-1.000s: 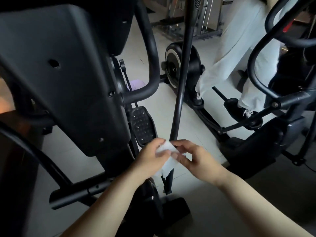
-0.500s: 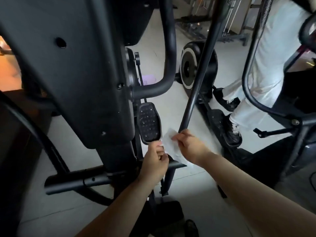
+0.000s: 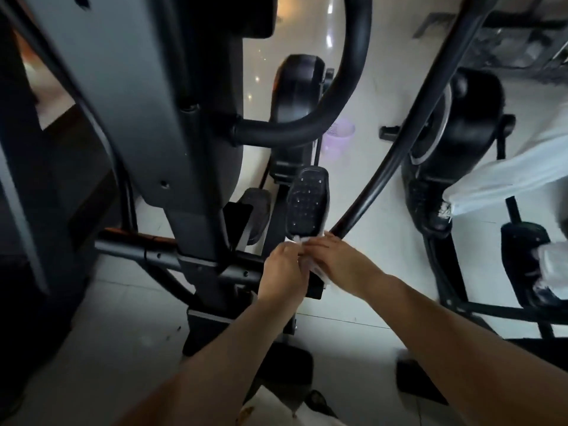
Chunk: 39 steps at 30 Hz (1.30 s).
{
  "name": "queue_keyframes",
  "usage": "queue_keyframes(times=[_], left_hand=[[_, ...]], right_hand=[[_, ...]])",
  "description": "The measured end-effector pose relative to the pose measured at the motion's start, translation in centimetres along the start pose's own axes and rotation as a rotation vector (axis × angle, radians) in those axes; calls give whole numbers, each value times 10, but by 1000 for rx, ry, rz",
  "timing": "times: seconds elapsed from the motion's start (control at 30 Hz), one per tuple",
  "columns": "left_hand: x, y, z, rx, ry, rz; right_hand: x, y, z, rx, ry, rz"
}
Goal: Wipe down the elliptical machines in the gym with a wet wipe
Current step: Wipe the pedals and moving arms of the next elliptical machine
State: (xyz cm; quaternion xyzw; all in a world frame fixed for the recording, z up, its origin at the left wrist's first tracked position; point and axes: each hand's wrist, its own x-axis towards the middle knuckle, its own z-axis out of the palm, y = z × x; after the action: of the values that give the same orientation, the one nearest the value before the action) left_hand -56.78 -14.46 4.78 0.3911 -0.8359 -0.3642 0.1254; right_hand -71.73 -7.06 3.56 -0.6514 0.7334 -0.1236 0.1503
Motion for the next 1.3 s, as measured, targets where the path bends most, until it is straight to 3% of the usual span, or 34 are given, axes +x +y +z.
queue_keyframes(times=[0.13, 0.27, 0.43, 0.7, 0.83, 1.0, 1.17, 1.3], left_hand=[[-6, -7, 3, 31, 45, 35], [-7, -8, 8, 84, 86, 82], [-7, -16, 12, 86, 136, 168], [-9, -26, 8, 72, 121, 242], [-8, -25, 9, 78, 98, 236], [-9, -31, 14, 105, 144, 208], [-11, -17, 23, 110, 194, 108], [-11, -7, 29, 142, 251, 41]], right_hand=[[-8, 23, 0, -146, -87, -189], [-12, 32, -5, -205, 7, -37], [-13, 4, -2, -11, -104, -76], [-8, 9, -1, -106, -55, -13], [-9, 14, -9, -150, -97, -83], [-5, 25, -7, -216, -35, -4], [-3, 37, 1, -254, -105, -245], [-4, 59, -4, -325, 78, -150]])
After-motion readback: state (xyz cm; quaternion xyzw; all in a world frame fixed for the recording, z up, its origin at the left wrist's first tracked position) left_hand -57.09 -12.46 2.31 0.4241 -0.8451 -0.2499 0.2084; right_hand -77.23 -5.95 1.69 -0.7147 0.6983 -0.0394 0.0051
